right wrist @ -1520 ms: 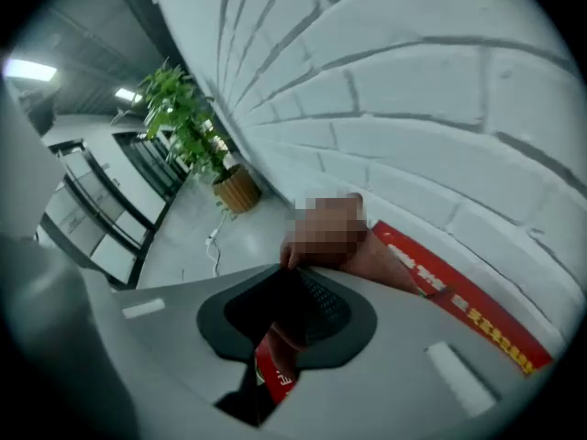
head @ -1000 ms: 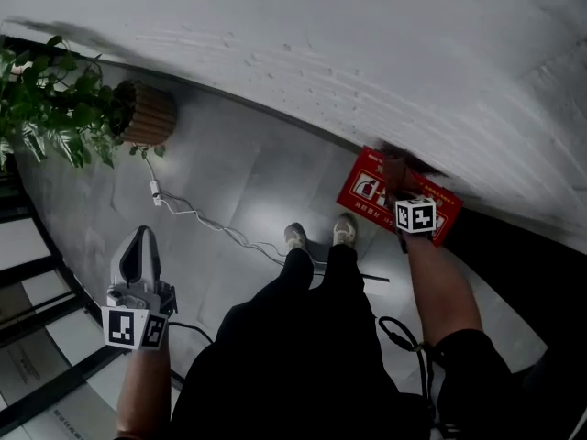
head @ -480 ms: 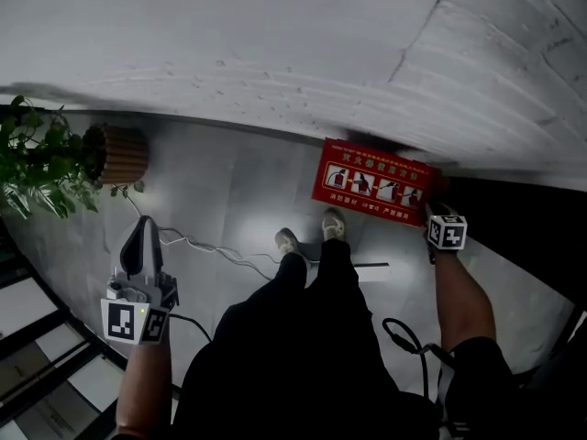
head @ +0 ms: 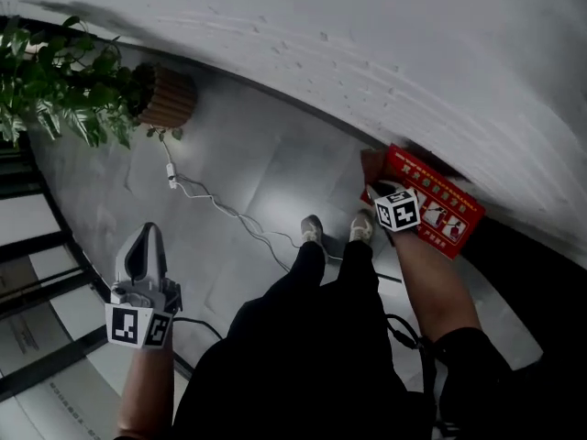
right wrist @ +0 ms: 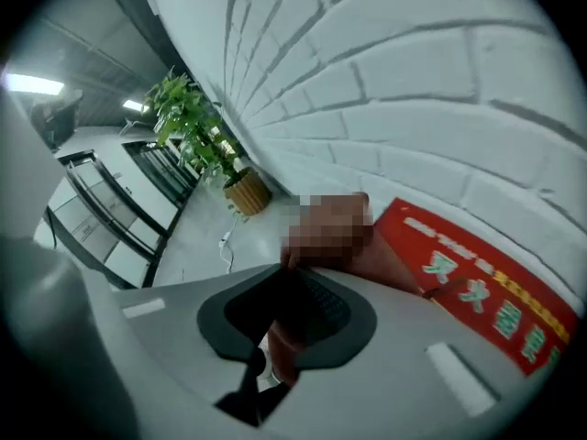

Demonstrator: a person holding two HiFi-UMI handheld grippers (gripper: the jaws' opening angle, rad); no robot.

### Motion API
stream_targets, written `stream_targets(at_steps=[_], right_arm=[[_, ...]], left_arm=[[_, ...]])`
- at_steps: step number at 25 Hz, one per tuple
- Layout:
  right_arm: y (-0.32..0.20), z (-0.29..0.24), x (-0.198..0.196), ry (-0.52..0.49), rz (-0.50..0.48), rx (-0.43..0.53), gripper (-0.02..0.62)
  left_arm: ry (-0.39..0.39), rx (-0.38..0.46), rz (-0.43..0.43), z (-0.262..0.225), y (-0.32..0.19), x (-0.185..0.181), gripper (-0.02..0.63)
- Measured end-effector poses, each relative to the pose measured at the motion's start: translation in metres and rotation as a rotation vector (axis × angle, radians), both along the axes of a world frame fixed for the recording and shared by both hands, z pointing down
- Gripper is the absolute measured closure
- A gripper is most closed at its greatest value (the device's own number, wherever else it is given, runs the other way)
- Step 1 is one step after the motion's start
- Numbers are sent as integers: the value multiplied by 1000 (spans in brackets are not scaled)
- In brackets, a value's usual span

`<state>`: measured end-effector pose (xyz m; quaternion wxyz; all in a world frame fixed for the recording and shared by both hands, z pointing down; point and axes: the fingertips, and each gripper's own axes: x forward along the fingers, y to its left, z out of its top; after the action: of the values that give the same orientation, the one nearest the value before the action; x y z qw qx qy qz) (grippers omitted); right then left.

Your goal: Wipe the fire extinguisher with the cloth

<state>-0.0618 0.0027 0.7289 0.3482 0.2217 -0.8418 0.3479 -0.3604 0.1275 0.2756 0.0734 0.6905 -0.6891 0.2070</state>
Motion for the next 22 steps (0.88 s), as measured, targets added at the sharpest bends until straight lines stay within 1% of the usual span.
stream_targets(at_steps=[2,4,5,7,9,11,13,15,18,20,21,22], right_arm=[[5,16,-17,45,-71,-25,551],[5,24,-23,94,-116,-38,551],[4,25,-22,109,-121,-44,551],[2,25,-16,123,-93,-69,551],[3,24,4,130,-22,-101,551],[4,22,39,125,81,-127,551],[10,20,87,112,201,-148,551],[22,17,142,111,316,-158,551],[43,14,233,146,520,-167,551],[62,14,286,188,635,-188,551],[71,14,306,213,664,-197,551],[78,12,320,235,672,-199,551]], left_arm=[[-19,-14,-43,-7,18,-8,606],[-1,8,-76,-17,27,-8,606],[14,25,-85,-21,29,-8,606],[24,35,-94,-21,31,-7,606],[12,25,-71,-17,24,-4,606],[15,28,-14,-14,6,8,606],[57,59,51,-17,-20,28,606],[65,63,112,-14,-41,41,606],[53,50,225,-5,-68,63,606],[92,62,274,-4,-85,82,606],[125,72,284,-6,-93,90,606],[155,82,292,-8,-101,96,606]])
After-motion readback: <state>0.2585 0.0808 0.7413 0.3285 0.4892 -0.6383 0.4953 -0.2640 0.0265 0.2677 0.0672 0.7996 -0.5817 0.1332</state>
